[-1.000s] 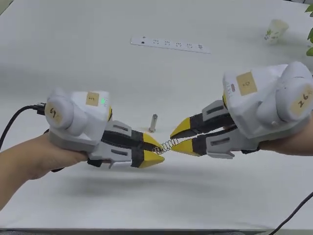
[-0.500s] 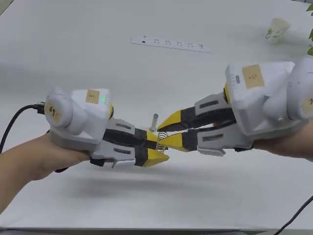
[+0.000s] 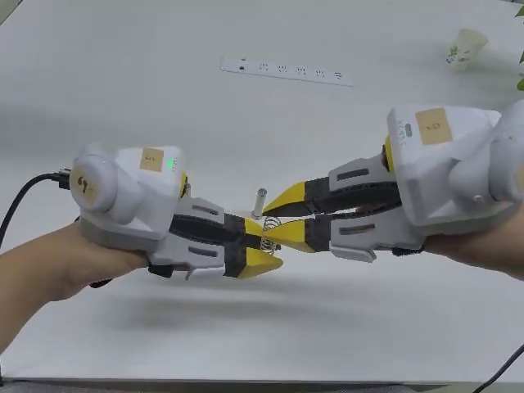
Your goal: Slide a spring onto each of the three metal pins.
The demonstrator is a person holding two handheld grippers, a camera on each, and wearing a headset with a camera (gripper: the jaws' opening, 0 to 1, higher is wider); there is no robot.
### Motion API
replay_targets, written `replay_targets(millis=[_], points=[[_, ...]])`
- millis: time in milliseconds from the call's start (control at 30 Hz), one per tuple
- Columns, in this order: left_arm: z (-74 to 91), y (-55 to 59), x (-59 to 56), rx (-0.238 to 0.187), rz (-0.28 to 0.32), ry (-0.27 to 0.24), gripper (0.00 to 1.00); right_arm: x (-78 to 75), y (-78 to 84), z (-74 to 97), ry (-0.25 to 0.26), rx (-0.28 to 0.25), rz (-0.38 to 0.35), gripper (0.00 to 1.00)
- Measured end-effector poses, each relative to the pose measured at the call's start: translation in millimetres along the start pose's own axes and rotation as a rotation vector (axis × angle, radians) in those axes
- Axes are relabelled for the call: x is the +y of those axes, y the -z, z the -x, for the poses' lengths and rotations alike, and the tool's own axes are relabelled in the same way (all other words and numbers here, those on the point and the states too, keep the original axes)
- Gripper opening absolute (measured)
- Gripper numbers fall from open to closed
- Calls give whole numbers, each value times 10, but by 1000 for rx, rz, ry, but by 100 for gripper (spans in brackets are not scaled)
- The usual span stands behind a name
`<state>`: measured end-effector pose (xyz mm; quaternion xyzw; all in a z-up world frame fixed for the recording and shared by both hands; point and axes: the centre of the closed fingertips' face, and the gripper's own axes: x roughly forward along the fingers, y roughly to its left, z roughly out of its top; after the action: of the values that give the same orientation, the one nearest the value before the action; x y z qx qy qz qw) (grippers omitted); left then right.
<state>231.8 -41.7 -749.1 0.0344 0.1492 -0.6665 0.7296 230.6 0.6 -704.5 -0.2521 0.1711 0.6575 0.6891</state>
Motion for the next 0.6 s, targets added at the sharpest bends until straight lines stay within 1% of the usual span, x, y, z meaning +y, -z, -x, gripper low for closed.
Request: replay_targets(millis=[133, 300, 400, 433, 467, 600], points=[[21, -19, 19, -13, 4, -9, 2, -18, -3, -6, 9, -13, -8, 9], [26, -51, 6, -26, 5, 2, 1, -24, -21, -14, 10, -34, -30, 9], [24, -84, 4, -39, 5, 3, 1, -47, -37, -5, 12, -58, -66, 12], [24, -94, 1, -41, 6, 4, 1, -59, -57, 4, 18, -79, -88, 13], [25, -111, -3, -48, 7, 6, 1, -75, -55, 14, 25, -86, -93, 14], [37, -134, -1, -57, 11, 3, 1, -75, -30, 47, 24, -108, -142, 15]])
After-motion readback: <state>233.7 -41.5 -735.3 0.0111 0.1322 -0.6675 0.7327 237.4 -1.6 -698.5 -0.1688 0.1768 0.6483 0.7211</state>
